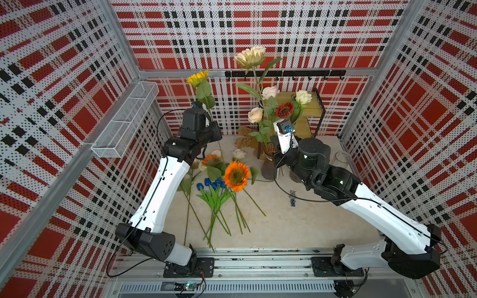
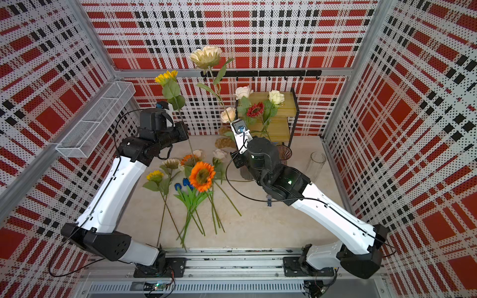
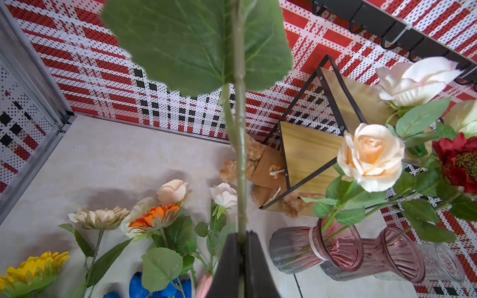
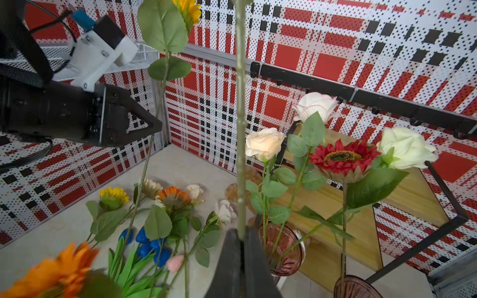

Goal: Arrange the flowers in different vases according to their variety
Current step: Adjust the flower, then insert the flower into the vase.

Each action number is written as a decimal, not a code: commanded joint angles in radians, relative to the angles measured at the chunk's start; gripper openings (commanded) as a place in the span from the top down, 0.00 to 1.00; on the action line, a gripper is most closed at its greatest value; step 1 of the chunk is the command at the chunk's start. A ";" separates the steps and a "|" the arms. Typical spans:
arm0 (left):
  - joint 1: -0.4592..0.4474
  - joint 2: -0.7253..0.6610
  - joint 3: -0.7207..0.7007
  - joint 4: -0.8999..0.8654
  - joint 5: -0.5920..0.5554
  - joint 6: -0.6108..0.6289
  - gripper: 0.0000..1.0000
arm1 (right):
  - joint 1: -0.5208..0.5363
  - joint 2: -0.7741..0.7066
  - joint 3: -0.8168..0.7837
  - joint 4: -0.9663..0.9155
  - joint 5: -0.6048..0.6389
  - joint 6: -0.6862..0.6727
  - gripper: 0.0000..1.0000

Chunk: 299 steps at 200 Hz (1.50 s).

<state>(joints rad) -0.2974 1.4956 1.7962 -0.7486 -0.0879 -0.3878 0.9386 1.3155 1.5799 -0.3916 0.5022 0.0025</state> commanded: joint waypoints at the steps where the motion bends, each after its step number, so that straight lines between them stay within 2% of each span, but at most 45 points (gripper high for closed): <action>1: -0.021 -0.009 0.030 0.006 -0.026 0.015 1.00 | -0.041 -0.073 -0.020 0.041 0.062 0.031 1.00; 45: -0.063 0.003 0.054 0.030 -0.042 0.015 1.00 | -0.152 -0.208 -0.088 0.117 0.148 -0.019 1.00; 60: -0.076 0.016 0.072 0.037 -0.046 0.015 1.00 | -0.210 -0.248 -0.121 0.165 0.142 -0.027 1.00; 85: -0.127 0.042 0.110 0.053 -0.074 0.015 1.00 | -0.370 -0.300 -0.224 0.284 0.032 0.008 1.00; 114: -0.191 0.051 0.154 0.078 -0.150 0.061 1.00 | -0.579 -0.289 -0.310 0.381 -0.182 0.126 1.00; 147: -0.264 0.039 0.160 0.134 -0.239 0.100 1.00 | -0.712 -0.210 -0.322 0.462 -0.363 0.195 1.00; 205: -0.383 0.011 0.130 0.263 -0.353 0.166 1.00 | -0.777 -0.069 -0.312 0.551 -0.466 0.221 1.00; 299: -0.487 0.042 0.153 0.339 -0.424 0.215 1.00 | -0.788 0.025 -0.490 0.719 -0.489 0.272 1.00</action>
<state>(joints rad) -0.7574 1.5379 1.9327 -0.4770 -0.4763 -0.2035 0.1600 1.3411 1.1397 0.2596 0.0246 0.2432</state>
